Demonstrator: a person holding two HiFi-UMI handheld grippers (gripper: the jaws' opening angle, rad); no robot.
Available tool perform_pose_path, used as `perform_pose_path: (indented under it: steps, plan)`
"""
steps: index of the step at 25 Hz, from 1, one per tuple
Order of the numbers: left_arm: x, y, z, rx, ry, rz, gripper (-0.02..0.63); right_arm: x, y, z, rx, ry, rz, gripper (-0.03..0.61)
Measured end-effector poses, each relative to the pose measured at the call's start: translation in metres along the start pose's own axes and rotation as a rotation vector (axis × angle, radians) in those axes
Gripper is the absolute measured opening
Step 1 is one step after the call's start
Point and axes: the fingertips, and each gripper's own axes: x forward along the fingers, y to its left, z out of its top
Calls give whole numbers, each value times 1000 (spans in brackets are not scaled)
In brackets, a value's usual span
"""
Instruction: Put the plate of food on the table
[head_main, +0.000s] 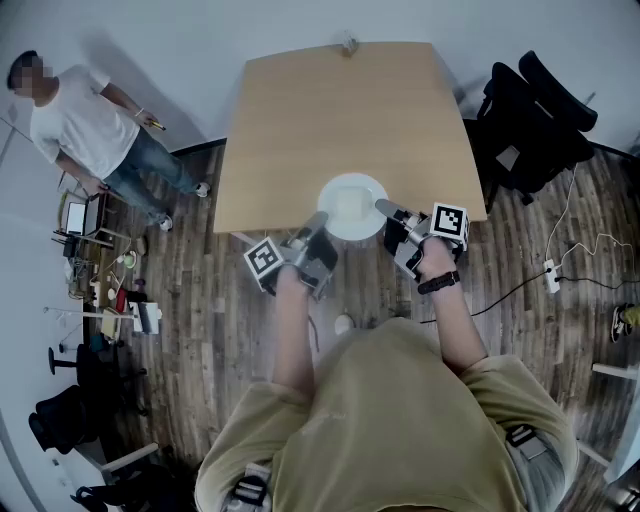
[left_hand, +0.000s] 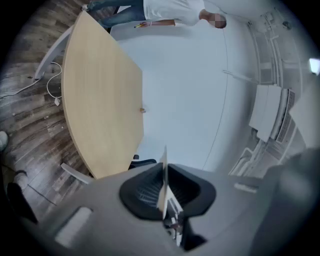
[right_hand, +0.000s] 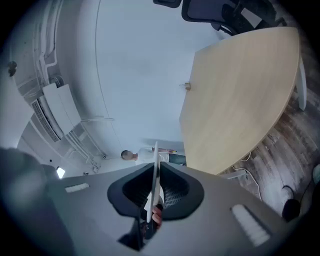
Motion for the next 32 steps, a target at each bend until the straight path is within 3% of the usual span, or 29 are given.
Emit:
perform_pose_path:
  steps: [6,11,20,24,28,32]
  plan:
    - [-20,4,26,-35,2,6,15,27,0,-18,-9,-16,-19,35]
    - [-58,7,67,-62,-7,27,15,67,2,-57,-10,-37,-57,35]
    - [-62,33,63,-146,29,27,18,59,-21,-65,46,-90,-132,28]
    - [-59,43,65,-179,27,40,18,60,-33,-63,83,-108,-152,29]
    - [-52,42,76,-159,2,37,25,69,-43,-58,122,-97,-139,23]
    - [-19,44,89,-149,-25,45,25,86,-53,-21,155,-73,-123,21]
